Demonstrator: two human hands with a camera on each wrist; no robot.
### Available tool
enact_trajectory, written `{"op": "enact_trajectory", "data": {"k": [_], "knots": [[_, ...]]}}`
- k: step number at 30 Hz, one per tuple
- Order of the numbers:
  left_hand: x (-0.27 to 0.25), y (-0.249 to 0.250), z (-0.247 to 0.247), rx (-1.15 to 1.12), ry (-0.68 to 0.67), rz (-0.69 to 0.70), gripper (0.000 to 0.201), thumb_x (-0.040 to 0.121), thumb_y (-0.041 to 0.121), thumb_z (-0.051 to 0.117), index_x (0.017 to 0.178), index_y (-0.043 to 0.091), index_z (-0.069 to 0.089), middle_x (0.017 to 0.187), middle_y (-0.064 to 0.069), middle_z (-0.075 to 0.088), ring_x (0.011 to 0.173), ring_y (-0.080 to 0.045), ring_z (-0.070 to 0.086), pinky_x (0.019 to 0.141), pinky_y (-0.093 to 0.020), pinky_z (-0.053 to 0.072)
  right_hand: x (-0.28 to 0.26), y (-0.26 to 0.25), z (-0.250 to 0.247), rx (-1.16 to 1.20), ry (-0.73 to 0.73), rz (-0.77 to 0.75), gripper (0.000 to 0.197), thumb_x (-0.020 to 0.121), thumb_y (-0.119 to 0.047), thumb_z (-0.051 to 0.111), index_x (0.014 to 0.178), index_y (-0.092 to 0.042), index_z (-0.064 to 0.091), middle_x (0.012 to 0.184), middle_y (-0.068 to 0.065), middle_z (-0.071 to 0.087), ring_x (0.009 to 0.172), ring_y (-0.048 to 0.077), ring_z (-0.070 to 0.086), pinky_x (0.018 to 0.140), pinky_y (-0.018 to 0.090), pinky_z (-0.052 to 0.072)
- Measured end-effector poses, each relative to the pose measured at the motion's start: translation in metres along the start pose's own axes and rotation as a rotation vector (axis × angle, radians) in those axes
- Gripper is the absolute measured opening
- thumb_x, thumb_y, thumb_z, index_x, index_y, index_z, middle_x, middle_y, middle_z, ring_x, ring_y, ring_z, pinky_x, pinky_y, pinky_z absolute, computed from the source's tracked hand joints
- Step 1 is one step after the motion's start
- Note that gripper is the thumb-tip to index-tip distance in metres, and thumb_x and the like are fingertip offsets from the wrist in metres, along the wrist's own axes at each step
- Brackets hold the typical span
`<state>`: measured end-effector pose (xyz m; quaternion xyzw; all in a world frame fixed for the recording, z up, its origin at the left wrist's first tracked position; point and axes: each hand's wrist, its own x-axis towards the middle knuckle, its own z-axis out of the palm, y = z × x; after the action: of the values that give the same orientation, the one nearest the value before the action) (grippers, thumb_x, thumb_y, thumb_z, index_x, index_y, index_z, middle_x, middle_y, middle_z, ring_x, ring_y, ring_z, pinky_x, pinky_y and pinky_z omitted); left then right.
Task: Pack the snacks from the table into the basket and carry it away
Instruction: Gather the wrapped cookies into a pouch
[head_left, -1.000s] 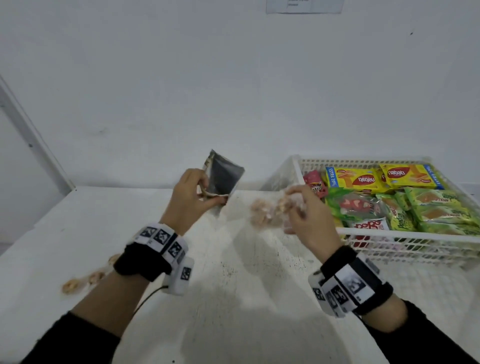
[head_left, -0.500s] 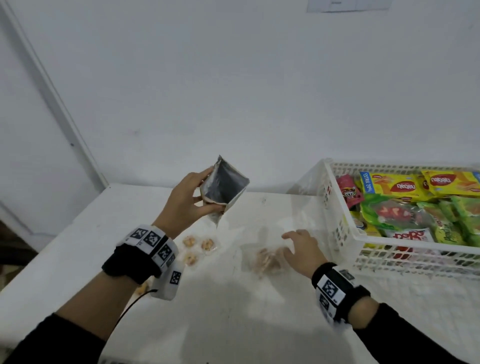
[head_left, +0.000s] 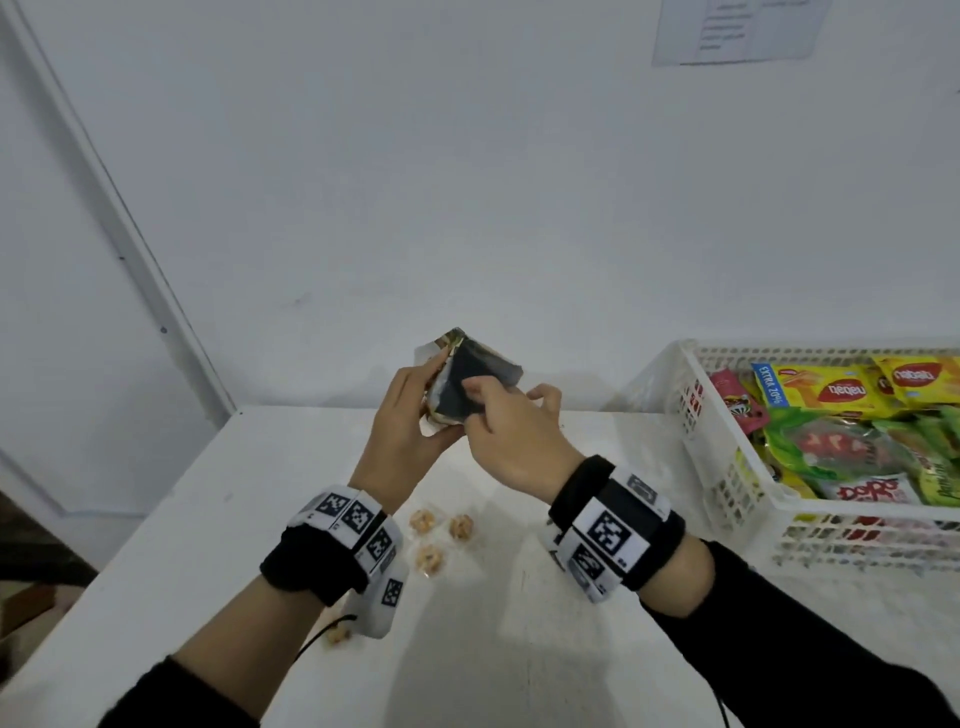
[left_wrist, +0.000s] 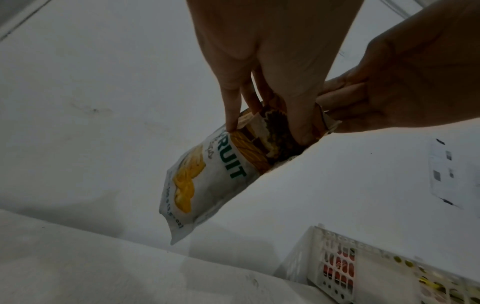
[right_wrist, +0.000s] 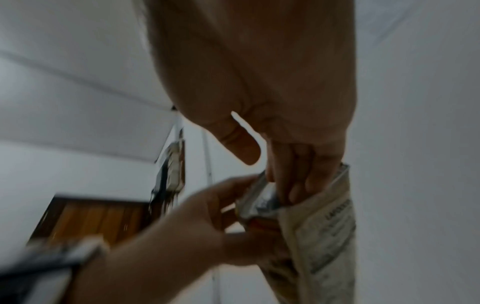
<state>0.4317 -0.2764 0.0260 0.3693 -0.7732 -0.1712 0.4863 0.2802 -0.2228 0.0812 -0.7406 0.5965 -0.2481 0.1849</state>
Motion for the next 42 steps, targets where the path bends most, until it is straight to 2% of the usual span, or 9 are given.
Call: {"op": "enact_trajectory", "data": {"k": [7, 10, 13, 17, 21, 27, 35, 39, 42], "knots": [[0.001, -0.008, -0.011, 0.027, 0.002, 0.102, 0.064, 0.078, 0.015, 0.076, 0.135, 0.013, 0.048, 0.118, 0.008, 0.051, 0.112, -0.002, 0.050, 0.092, -0.035, 0.052, 0.032, -0.001, 0.005, 0.102, -0.300, 0.100, 0.038, 0.097, -0.020, 0.031, 0.128, -0.007, 0.049, 0.133, 0.014, 0.049, 0.127, 0.033, 0.037, 0.106, 0.040, 0.030], [0.001, -0.009, -0.016, 0.035, -0.027, 0.158, 0.059, 0.079, 0.019, 0.074, 0.133, 0.015, 0.051, 0.117, 0.011, 0.051, 0.109, -0.001, 0.052, 0.087, -0.032, 0.053, 0.036, -0.009, -0.001, 0.161, -0.369, 0.152, 0.020, 0.096, -0.012, 0.034, 0.102, -0.004, 0.051, 0.098, 0.009, 0.053, 0.103, 0.026, 0.045, 0.081, 0.029, 0.041], [-0.001, -0.012, -0.022, 0.051, -0.067, 0.217, 0.060, 0.079, 0.012, 0.076, 0.133, 0.017, 0.051, 0.119, 0.012, 0.051, 0.110, -0.003, 0.053, 0.085, -0.032, 0.054, 0.040, -0.014, -0.004, 0.245, -0.443, 0.167, 0.017, 0.090, -0.003, 0.039, 0.100, -0.004, 0.052, 0.109, 0.012, 0.050, 0.096, 0.024, 0.044, 0.078, 0.032, 0.044], [-0.001, -0.017, -0.027, 0.027, -0.054, 0.192, 0.059, 0.079, 0.018, 0.076, 0.133, 0.015, 0.052, 0.119, 0.021, 0.049, 0.111, -0.003, 0.052, 0.086, -0.032, 0.054, 0.037, -0.014, 0.000, 0.464, -0.373, 0.158, 0.045, 0.068, -0.014, 0.042, 0.109, -0.008, 0.061, 0.109, 0.007, 0.059, 0.092, 0.019, 0.046, 0.068, 0.027, 0.038], [0.001, -0.018, -0.028, 0.031, -0.040, 0.177, 0.059, 0.080, 0.013, 0.075, 0.134, 0.019, 0.052, 0.116, 0.010, 0.054, 0.108, -0.004, 0.053, 0.087, -0.023, 0.050, 0.032, -0.004, 0.006, 0.677, -0.343, 0.159, 0.038, 0.093, -0.007, 0.037, 0.119, -0.020, 0.061, 0.123, 0.002, 0.065, 0.114, 0.016, 0.059, 0.083, 0.029, 0.042], [0.009, -0.016, -0.021, 0.157, -0.127, 0.234, 0.061, 0.080, 0.017, 0.074, 0.136, 0.014, 0.050, 0.117, -0.001, 0.055, 0.106, -0.008, 0.051, 0.093, -0.015, 0.042, 0.027, 0.014, 0.012, 0.869, -0.222, 0.208, 0.019, 0.094, -0.029, 0.058, 0.108, -0.020, 0.069, 0.108, 0.000, 0.071, 0.107, 0.015, 0.064, 0.099, 0.037, 0.044], [0.007, -0.013, -0.009, 0.250, -0.138, 0.249, 0.052, 0.082, 0.007, 0.071, 0.132, 0.010, 0.054, 0.113, -0.002, 0.055, 0.100, -0.005, 0.047, 0.088, -0.007, 0.036, 0.021, 0.031, 0.009, 0.842, 0.066, 0.213, 0.005, 0.089, -0.011, 0.065, 0.087, -0.014, 0.068, 0.084, 0.000, 0.068, 0.067, -0.001, 0.060, 0.055, 0.003, 0.040], [0.008, -0.021, -0.013, 0.250, -0.112, 0.154, 0.054, 0.082, 0.004, 0.071, 0.132, 0.012, 0.053, 0.108, 0.001, 0.054, 0.096, -0.001, 0.042, 0.087, -0.010, 0.035, 0.008, 0.048, -0.001, 0.820, 0.109, 0.209, 0.013, 0.089, -0.014, 0.060, 0.077, -0.017, 0.058, 0.078, 0.001, 0.057, 0.063, 0.006, 0.047, 0.059, 0.016, 0.035], [0.009, -0.027, -0.020, 0.213, -0.094, 0.049, 0.057, 0.083, 0.010, 0.072, 0.135, 0.018, 0.051, 0.113, 0.007, 0.050, 0.104, -0.008, 0.046, 0.089, -0.019, 0.041, -0.006, 0.066, -0.008, 0.956, 0.187, 0.223, 0.006, 0.091, -0.019, 0.059, 0.086, -0.015, 0.058, 0.091, 0.015, 0.069, 0.079, 0.017, 0.062, 0.077, 0.025, 0.047]]}}
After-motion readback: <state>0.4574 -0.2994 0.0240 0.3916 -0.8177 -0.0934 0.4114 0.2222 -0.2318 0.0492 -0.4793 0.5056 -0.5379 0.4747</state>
